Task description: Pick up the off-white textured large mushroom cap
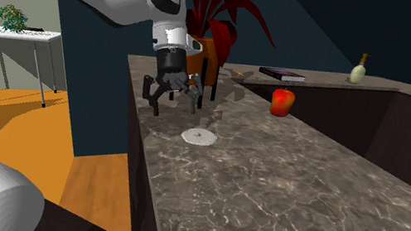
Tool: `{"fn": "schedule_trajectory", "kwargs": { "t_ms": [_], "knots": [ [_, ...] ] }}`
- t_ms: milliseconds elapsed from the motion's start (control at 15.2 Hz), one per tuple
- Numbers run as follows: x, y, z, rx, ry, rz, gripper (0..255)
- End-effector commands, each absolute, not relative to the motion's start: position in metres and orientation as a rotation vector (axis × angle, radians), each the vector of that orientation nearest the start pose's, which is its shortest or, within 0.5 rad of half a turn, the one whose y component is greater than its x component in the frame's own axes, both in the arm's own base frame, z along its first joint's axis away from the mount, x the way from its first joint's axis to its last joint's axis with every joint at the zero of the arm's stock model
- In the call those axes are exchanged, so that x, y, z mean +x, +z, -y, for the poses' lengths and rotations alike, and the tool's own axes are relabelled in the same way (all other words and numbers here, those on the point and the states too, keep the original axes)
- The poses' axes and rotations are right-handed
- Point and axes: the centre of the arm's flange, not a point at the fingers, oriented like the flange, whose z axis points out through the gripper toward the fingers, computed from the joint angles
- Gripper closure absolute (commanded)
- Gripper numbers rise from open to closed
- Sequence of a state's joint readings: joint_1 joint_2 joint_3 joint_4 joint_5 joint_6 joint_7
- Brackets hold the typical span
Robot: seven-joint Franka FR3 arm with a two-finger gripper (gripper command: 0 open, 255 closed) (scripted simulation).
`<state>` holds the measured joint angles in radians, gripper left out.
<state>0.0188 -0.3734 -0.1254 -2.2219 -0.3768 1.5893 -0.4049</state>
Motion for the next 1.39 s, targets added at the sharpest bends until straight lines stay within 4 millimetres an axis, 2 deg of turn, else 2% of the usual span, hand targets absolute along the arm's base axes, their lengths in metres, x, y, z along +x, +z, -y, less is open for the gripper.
{"fn": "schedule_trajectory", "kwargs": {
  "t_ms": [0, 132, 594, 726, 792, 1320],
  "knots": [
    [0.428, 0.500, 0.099, -3.294, 0.613, 0.729, 0],
    [0.445, 0.494, 0.107, -3.294, 0.652, 0.817, 0],
    [0.445, 0.457, 0.107, -3.294, 0.652, 0.817, 0],
    [0.445, 0.454, 0.107, -3.294, 0.652, 0.817, 0],
    [0.445, 0.453, 0.107, -3.294, 0.652, 0.817, 255],
    [0.445, 0.453, 0.107, -3.294, 0.652, 0.817, 255]
  ]
}}
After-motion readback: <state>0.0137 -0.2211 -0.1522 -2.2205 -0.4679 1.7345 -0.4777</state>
